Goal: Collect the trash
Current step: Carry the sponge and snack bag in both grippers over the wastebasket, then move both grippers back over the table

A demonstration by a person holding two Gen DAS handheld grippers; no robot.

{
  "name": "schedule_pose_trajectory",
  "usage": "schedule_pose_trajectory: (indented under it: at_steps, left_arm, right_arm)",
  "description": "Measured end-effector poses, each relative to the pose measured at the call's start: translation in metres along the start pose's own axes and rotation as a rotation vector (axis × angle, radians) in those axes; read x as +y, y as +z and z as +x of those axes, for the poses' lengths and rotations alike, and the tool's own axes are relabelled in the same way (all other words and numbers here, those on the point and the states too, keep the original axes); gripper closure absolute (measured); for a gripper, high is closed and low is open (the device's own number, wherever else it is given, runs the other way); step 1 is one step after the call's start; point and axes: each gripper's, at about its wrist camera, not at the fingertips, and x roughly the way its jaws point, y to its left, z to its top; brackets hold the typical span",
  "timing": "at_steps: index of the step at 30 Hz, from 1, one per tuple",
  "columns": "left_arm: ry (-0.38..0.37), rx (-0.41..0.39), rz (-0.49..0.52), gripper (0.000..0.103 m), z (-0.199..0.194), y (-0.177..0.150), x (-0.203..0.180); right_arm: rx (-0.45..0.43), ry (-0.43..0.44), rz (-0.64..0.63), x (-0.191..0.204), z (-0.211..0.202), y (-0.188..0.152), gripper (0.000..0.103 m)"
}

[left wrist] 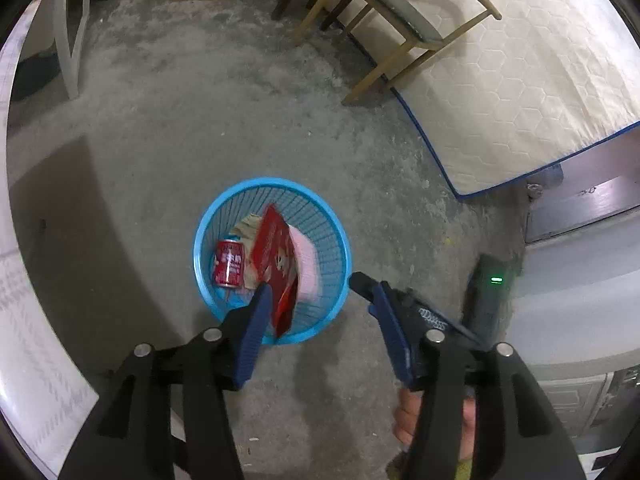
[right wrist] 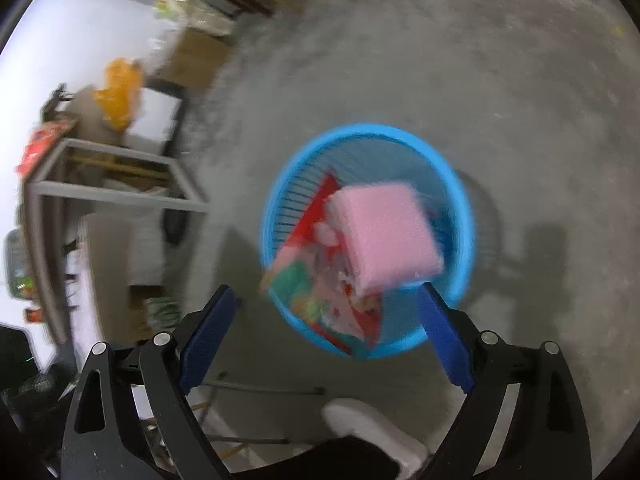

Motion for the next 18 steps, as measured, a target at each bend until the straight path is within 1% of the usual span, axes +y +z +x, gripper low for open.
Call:
schedule_pose_trajectory:
  at_steps: [2, 4, 8, 10, 13, 16, 18]
  left_arm:
    - [-0.003, -0.014, 0.018, 0.046, -0.011, -0.007, 0.002]
    - [-0.008, -0.026, 0.030, 0.045, -0.020, -0.009, 0.002]
    - [-0.030, -0.071, 0.057, 0.040, -0.048, -0.015, -0.003]
    - [-0.038, -0.095, 0.078, 0.039, -0.062, -0.019, -0.004]
    - [-0.038, -0.133, 0.122, 0.037, -0.086, -0.033, -0.012]
    - [-0.064, -0.145, 0.140, 0.036, -0.105, -0.054, -0.011]
    - [-0.087, -0.147, 0.134, 0.032, -0.120, -0.071, -0.004]
  right_arm:
    - [-0.001, -0.003, 0.019, -0.010, 0.001, -0.007, 0.016]
    - [-0.006, 0.005, 0.026, -0.015, -0.003, -0.013, 0.016]
    - [-0.035, 0.020, 0.031, -0.023, -0.017, -0.025, 0.016]
    - [-0.050, 0.036, 0.035, -0.025, -0.028, -0.034, 0.016]
    - [-0.088, 0.060, 0.011, -0.021, -0.046, -0.044, 0.016]
    - [-0.130, 0.069, -0.041, -0.014, -0.073, -0.056, 0.016]
    - [-0.162, 0.061, -0.098, -0.001, -0.091, -0.065, 0.016]
